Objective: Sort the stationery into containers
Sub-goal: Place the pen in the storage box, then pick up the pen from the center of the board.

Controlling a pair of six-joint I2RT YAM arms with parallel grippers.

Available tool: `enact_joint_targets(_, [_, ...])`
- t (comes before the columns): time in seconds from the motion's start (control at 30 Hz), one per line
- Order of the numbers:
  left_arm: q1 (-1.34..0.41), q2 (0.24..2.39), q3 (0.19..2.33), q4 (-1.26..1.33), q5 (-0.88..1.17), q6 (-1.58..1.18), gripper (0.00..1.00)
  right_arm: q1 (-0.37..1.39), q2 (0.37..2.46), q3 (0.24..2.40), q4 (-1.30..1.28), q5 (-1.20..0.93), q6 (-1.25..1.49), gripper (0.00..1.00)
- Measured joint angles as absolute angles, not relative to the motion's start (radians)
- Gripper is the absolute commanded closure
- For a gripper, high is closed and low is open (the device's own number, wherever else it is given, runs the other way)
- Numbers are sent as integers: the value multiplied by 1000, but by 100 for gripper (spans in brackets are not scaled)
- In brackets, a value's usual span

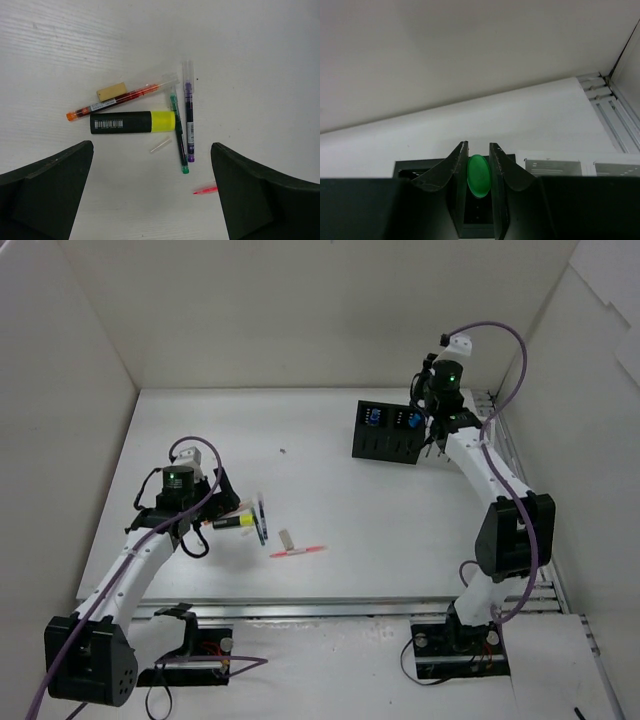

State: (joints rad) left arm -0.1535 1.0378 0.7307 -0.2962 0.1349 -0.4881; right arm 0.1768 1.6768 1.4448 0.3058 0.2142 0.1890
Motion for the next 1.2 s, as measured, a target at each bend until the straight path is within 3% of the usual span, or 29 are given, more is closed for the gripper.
enact_joint_targets(0.13, [-124,1093,729,-311,179,-519,1,164,1787,1449,310,217,184,97])
enact_joint_targets(0.2, [-120,1096,728,-310,195,-526,1,163,1828,1447,309,221,184,87])
enact_joint_targets(0.3, [-117,1099,728,-310,213,-528,1,163,1853,1434,309,226,192,53])
enact_joint_targets(0.33, [-117,1102,728,-311,216,-528,0,163,1853,1428,308,227,192,36])
enact_joint_targets(0.47, [-117,1116,728,-313,218,-528,1,164,1840,1412,311,218,197,14])
enact_joint_targets(0.5, [-117,1118,728,-315,218,-528,1,165,1827,1402,310,215,194,2])
enact_joint_targets(0.87, [-117,1261,848,-317,342,-334,0,212,1486,1245,246,68,107,2])
enact_joint_targets(1.2, [-155,1441,1483,-321,596,185,1,213,1371,1101,168,-19,58,2])
